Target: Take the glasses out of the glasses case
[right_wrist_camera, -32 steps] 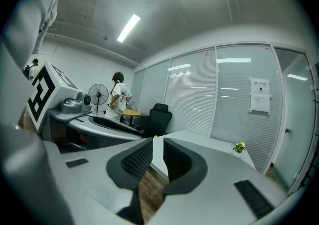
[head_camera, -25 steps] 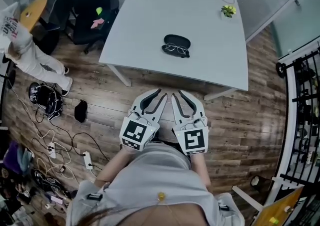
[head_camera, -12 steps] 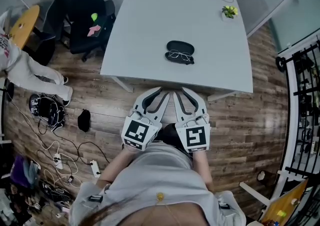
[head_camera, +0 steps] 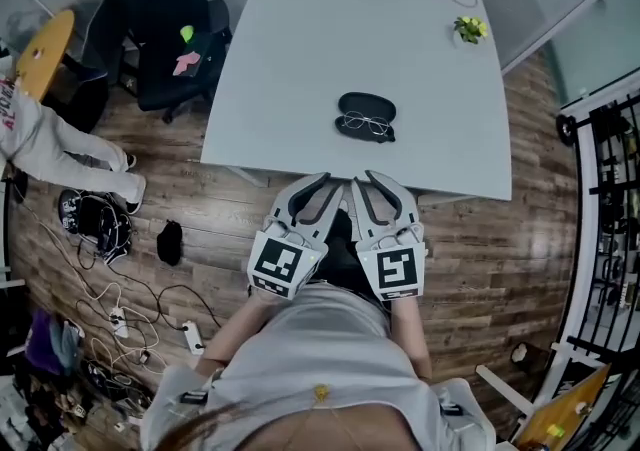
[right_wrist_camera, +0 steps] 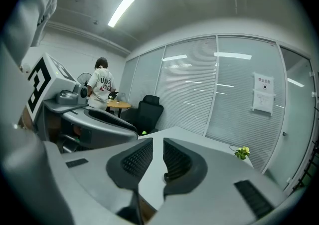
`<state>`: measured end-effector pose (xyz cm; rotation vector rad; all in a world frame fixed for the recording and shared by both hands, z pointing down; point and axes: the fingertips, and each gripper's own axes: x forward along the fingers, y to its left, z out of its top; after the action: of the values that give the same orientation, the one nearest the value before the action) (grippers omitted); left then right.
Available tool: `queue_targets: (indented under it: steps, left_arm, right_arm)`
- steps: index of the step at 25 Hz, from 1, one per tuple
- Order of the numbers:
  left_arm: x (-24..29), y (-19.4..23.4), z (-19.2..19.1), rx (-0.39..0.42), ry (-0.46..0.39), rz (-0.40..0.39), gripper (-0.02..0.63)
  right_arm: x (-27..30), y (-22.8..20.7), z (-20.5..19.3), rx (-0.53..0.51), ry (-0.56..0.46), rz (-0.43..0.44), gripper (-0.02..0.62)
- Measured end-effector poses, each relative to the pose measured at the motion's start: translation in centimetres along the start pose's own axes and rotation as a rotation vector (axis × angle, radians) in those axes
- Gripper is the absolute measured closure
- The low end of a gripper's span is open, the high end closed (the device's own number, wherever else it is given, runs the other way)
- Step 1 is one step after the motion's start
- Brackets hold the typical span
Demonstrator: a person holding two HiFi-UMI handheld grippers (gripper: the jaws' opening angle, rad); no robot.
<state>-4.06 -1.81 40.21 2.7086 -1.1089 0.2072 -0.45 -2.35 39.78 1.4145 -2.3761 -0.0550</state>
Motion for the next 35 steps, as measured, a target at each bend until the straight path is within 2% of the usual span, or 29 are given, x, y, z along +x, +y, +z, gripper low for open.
queue_targets:
  steps: [9,16,21,26,31,35]
  left_arm:
    - [5.8,3.6,1.8,0.007,0.016,0.021,0.522]
    - [9.4,4.4,2.5,0.009,0.043,0.023,0.522]
    - [11.8,5.5,1.7,0.005,0.082,0.031,0.522]
    - [13.5,6.4,0.9,-0.011,0.118,0.057,0.522]
    - [14.8,7.1,0.1,-0.021,0.147,0.083,0.522]
    - [15.2,7.9,-0.5,-0.035,0.172,0.091,0.522]
  right_arm:
    - [5.6,-4.0,1.0,-0.031,-0.003,0.060,0.526]
    - [8.0,-6.9,0.0,-0.056,0.034,0.091,0.528]
    - [10.3,-8.8,-2.2,-0.117,0.097,0.120,0.528]
    - [12.2,-9.9,-5.3,-0.115,0.162,0.175,0.528]
    - [14.0,-9.8,-9.0,-0.123,0.243,0.252,0.528]
    - [15.6,-9.4,-12.5,-0.187,0.339,0.299,0.528]
